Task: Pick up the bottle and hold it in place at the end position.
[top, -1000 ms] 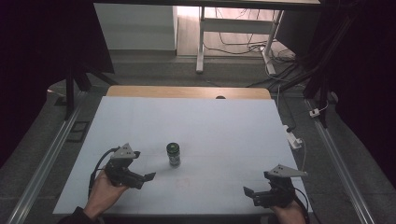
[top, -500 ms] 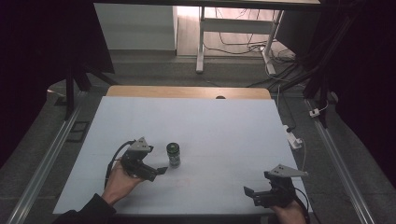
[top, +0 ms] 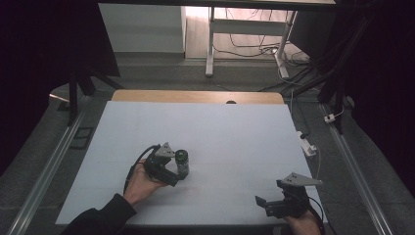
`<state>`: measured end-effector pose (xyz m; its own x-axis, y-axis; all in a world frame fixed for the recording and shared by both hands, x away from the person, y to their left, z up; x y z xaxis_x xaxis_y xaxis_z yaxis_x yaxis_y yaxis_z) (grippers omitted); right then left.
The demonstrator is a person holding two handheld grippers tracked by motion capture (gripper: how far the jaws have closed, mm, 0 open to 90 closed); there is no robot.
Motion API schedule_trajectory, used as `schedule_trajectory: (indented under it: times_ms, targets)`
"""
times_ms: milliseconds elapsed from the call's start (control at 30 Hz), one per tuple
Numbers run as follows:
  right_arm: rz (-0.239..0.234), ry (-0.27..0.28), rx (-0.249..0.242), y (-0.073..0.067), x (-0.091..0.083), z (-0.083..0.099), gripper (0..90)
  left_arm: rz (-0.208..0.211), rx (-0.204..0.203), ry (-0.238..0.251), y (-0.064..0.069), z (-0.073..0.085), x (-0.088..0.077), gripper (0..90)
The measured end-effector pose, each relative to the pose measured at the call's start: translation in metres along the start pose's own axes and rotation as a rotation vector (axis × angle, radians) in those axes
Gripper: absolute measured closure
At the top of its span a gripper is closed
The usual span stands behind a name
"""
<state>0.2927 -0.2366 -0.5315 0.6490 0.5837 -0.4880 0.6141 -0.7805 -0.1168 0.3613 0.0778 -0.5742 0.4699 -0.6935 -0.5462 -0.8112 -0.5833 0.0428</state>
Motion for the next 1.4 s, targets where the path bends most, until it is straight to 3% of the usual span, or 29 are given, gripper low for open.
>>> schedule_trajectory:
  times_ms: [33, 67, 100, 233, 500, 867, 1067, 1400]
  targets:
    - [0.0, 0.0, 0.0, 0.0, 0.0, 0.0, 0.0, -0.005, 0.01, 0.0, -0.001, 0.0, 0.001, 8.5]
    - [0.0, 0.0, 0.0, 0.0, 0.0, 0.0, 0.0, -0.004, 0.017, 0.0, -0.001, -0.001, 0.001, 15.7]
    - [0.0, 0.0, 0.0, 0.0, 0.0, 0.0, 0.0, 0.003, 0.02, 0.005, 0.0, -0.001, 0.001, 15.7]
    - [0.0, -0.001, 0.001, 0.0, 0.0, 0.0, 0.0, 0.015, 0.029, 0.012, 0.0, -0.002, 0.0, 32.4]
    - [-0.001, -0.001, -0.001, 0.0, 0.0, 0.0, 0.0, 0.046, 0.02, 0.022, 0.002, -0.002, 0.0, 52.8]
    - [-0.002, -0.002, -0.002, 0.0, 0.0, 0.0, 0.0, 0.03, 0.003, 0.021, 0.001, -0.005, 0.0, 53.9]
    - [-0.002, -0.002, 0.003, 0.0, 0.0, 0.0, 0.0, 0.029, -0.009, 0.051, -0.002, -0.018, 0.001, 54.0]
    - [-0.003, -0.002, 0.006, 0.0, 0.0, 0.0, 0.0, 0.01, 0.004, 0.048, -0.011, -0.032, 0.01, 53.9]
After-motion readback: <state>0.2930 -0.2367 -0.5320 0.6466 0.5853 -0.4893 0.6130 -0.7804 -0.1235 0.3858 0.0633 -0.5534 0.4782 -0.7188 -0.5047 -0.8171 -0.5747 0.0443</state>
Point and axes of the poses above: each handheld gripper's, and its own axes: x roughly forward along the jaws, z roughly out of its underside, y roughly to its right, the point moved 9 cm from there along x, roughly forward along the jaws, and after that the axes turned 12 degrees about y, right-handed, at the moved point
